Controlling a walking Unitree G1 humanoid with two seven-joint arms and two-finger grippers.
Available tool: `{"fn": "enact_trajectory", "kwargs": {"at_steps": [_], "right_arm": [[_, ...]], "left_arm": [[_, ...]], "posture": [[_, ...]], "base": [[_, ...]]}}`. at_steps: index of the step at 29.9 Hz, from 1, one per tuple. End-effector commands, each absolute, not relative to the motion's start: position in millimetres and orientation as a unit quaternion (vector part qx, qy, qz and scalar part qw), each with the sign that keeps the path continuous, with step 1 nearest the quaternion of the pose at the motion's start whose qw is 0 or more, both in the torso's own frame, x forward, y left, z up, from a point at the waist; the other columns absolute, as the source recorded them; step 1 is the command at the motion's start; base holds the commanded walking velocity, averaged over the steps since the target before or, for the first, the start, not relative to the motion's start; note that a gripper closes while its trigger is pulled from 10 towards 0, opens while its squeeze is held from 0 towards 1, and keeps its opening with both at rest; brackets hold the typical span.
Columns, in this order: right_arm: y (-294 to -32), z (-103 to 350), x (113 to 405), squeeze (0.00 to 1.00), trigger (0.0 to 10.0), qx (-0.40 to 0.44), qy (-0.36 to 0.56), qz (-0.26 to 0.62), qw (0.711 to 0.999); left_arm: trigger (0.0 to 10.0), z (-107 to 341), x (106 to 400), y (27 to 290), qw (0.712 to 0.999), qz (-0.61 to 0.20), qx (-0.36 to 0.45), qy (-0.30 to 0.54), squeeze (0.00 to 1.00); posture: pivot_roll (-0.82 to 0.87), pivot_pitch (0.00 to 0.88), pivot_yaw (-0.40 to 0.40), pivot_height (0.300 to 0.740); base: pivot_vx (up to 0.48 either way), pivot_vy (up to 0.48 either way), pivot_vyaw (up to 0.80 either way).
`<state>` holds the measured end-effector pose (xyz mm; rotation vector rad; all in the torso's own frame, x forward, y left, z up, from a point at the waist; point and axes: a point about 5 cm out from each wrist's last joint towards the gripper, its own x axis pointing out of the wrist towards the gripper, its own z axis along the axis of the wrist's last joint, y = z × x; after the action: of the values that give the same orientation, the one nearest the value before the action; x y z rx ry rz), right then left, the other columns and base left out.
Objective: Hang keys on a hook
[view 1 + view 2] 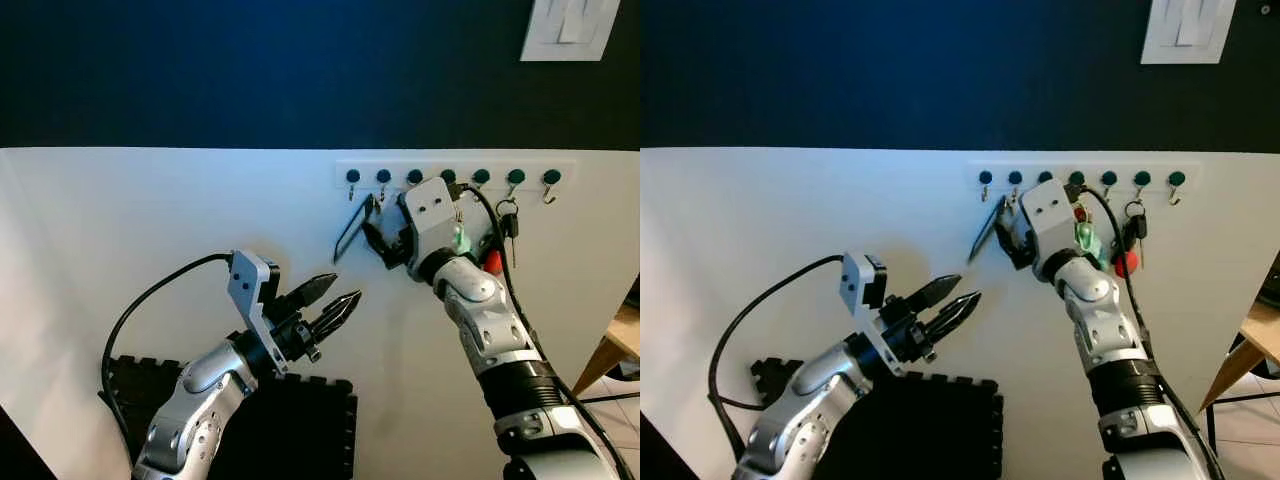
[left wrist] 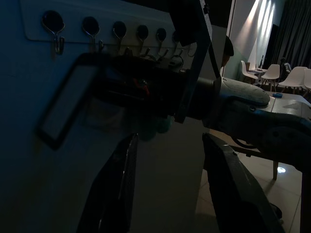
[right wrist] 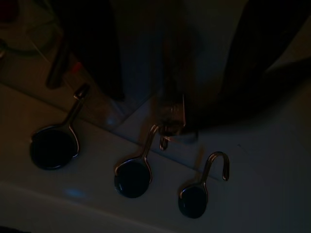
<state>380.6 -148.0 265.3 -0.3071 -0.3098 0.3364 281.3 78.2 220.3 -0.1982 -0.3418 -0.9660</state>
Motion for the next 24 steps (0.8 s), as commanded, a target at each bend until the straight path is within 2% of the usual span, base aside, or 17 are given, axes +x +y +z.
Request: {"fn": "enact_trajectory", "kwargs": {"at_steps": [1,6,11,24], "right_arm": [[-147.7,261.0,378.6,0.00,10.0,-0.150,-0.150,0.162,0.964],[-140.1,256.3,369.0,0.00,10.0,-0.135,-0.167,0.187,0.959],[-126.7,239.2,351.7,0.00,10.0,-0.138,-0.156,0.257,0.944],[-125.1,203.9,335.2,0.00,10.0,-0.128,-0.108,0.263,0.950]], "left_arm": [[10.0,220.4,282.9,78.9,0.869,-0.459,-0.090,-0.164,0.00],[10.0,220.3,282.5,78.1,0.868,-0.460,-0.091,-0.163,0.00],[10.0,219.6,282.0,77.2,0.867,-0.463,-0.091,-0.161,0.00],[10.0,215.5,282.0,77.8,0.870,-0.459,-0.090,-0.154,0.00]], "posture": [[0.05,0.010,0.041,0.740],[0.05,0.008,0.042,0.740],[0.05,0.010,0.043,0.740],[0.05,0.015,0.042,0.740]], "base": [[0.000,0.000,0.00],[0.000,0.000,0.00],[0.000,0.000,0.00],[0.000,0.000,0.00]]}}
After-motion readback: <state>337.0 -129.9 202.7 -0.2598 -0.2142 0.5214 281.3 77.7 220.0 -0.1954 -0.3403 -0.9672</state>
